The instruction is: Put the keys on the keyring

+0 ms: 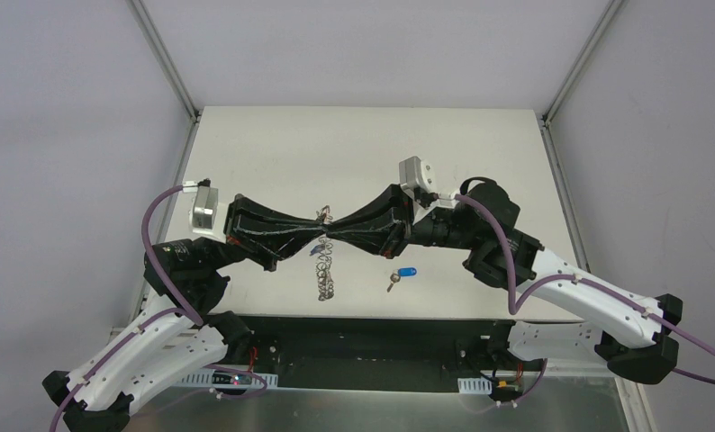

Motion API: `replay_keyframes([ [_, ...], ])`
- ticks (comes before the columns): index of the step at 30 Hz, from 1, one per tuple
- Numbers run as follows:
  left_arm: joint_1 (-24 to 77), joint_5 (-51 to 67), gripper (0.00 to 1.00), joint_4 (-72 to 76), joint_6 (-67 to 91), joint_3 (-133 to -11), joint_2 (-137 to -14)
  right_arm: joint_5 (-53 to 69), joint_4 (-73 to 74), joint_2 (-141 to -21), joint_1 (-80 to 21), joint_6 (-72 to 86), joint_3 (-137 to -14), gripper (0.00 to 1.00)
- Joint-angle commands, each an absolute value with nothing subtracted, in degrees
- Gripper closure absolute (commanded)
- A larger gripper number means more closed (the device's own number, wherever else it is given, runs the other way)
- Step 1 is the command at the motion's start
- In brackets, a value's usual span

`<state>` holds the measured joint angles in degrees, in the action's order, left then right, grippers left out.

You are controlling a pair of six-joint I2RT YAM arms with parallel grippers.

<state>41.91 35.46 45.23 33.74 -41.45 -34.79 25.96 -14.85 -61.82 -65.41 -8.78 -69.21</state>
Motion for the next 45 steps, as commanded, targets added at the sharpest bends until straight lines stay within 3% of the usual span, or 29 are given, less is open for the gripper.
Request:
replay_keyframes([
  [1, 41.8, 37.5, 1.00, 49.4, 35.1, -42.1, -35.2, 26.0, -21.1, -60.7, -65.7, -8.0, -71.4, 0.87],
  [7, 41.8, 38.1, 1.00, 49.4, 35.3, -42.1, -35.1, 25.8, -21.0, -60.9, -65.7, -8.0, -71.5, 1.00],
  [13, 41.8, 39.1, 1.00, 48.7, 35.4, -42.9, -35.1, 24.9, -16.4, -60.8, -65.7, -8.3, -73.1, 1.00],
  [16, 41.8, 40.8, 1.00, 41.1, 33.7, -45.4, -34.6, 24.6, -10.8, -60.9, -65.7, -7.8, -75.4, 1.00],
  [22, 41.8, 43.2, 0.71, 17.8, 26.4, -53.0, -31.1, 23.8, 3.7, -60.8, -65.6, -7.7, -80.1, 1.00],
  [27, 41.8, 43.4, 0.63, 4.6, 23.4, -59.1, -31.2, 27.5, 13.6, -61.1, -64.9, -7.3, -82.3, 1.00],
  [40, 41.8, 52.4, 0.61, -11.7, 28.3, -67.1, -41.4, 49.4, 38.1, -70.2, -59.6, -6.1, -92.3, 1.00],
  [45, 41.8, 55.7, 0.63, -15.9, 30.3, -68.9, -44.4, 50.7, 43.4, -73.9, -59.2, -6.7, -95.2, 1.00],
])
